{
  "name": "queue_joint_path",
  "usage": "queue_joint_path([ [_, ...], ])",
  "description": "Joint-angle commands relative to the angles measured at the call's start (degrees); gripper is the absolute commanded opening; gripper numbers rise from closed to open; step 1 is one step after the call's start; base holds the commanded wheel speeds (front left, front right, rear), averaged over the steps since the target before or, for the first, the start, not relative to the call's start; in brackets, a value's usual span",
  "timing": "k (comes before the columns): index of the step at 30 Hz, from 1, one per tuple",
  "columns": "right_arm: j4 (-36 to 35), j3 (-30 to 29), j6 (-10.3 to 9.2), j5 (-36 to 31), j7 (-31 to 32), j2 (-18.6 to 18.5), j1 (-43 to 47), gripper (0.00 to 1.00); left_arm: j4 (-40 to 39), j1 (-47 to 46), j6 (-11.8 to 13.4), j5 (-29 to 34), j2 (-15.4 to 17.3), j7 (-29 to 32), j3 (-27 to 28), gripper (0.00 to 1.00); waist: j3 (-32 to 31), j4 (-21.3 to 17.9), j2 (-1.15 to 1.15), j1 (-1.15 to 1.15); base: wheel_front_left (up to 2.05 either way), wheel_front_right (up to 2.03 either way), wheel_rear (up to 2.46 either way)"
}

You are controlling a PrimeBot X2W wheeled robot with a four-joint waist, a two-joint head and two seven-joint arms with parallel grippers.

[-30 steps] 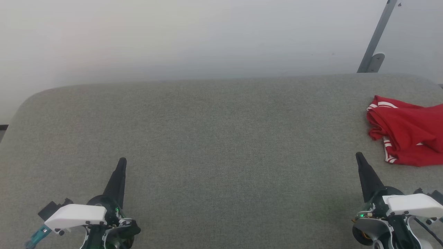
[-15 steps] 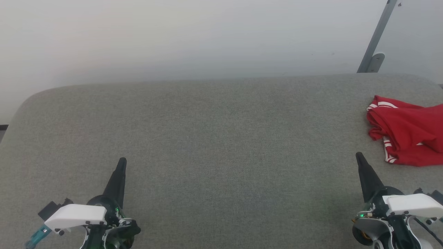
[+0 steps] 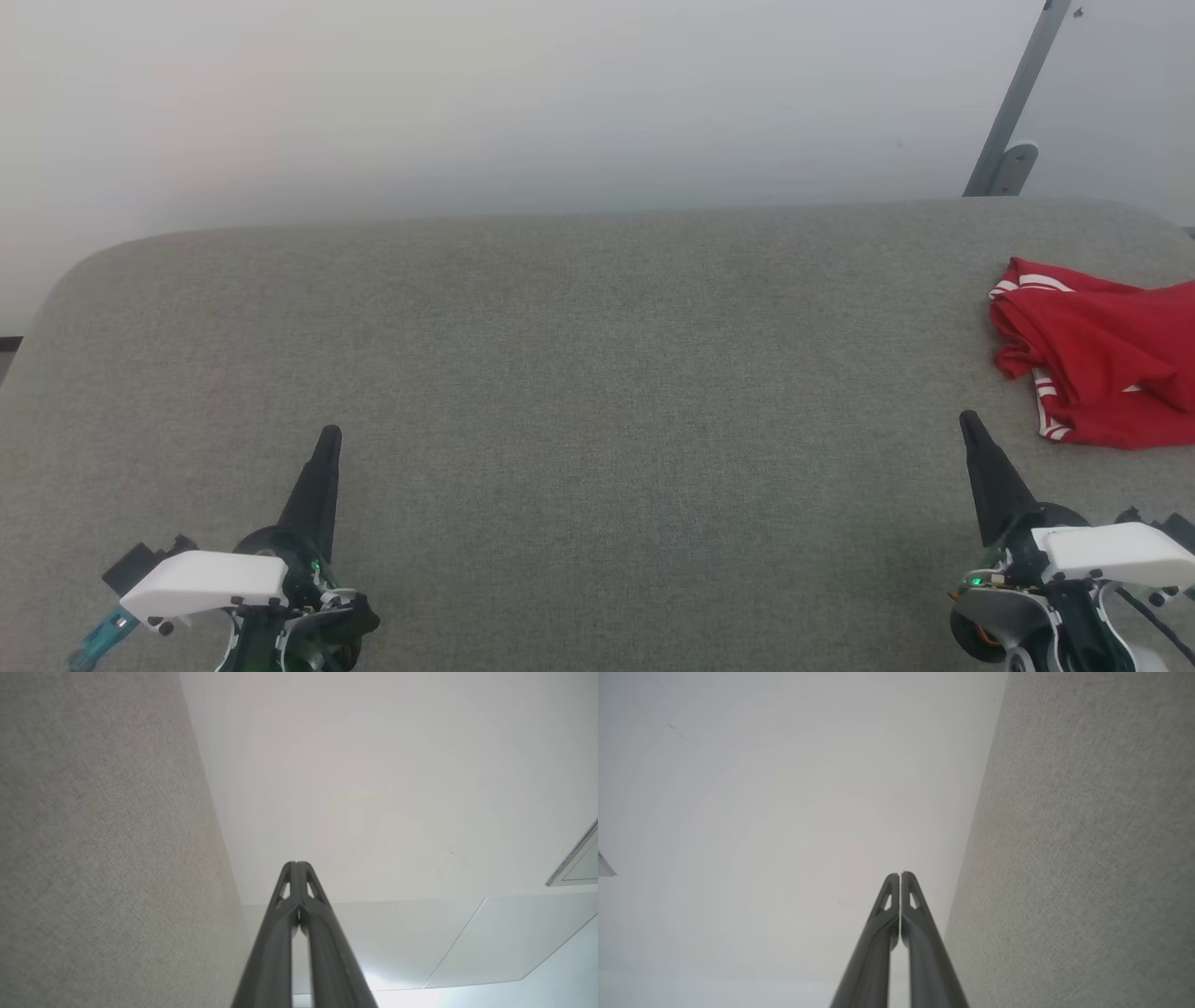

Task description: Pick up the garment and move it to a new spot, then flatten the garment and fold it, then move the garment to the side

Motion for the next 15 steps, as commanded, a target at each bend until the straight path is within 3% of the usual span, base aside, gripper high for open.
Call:
queue_joint_path([
  [1, -0.2, 0.0, 0.0, 0.2, 0.2, 0.2, -0.3, 0.0, 0.0, -0.7, -0.2, -0.1, -0.1, 0.2, 0.2, 0.0, 0.0, 0.0, 0.0, 0.0, 0.0, 0.0, 0.0],
  [15, -0.2, 0.0, 0.0, 0.2, 0.2, 0.2, -0.3, 0.0, 0.0, -0.7, -0.2, -0.1, -0.1, 0.2, 0.2, 0.0, 0.0, 0.0, 0.0, 0.0, 0.0, 0.0, 0.0],
])
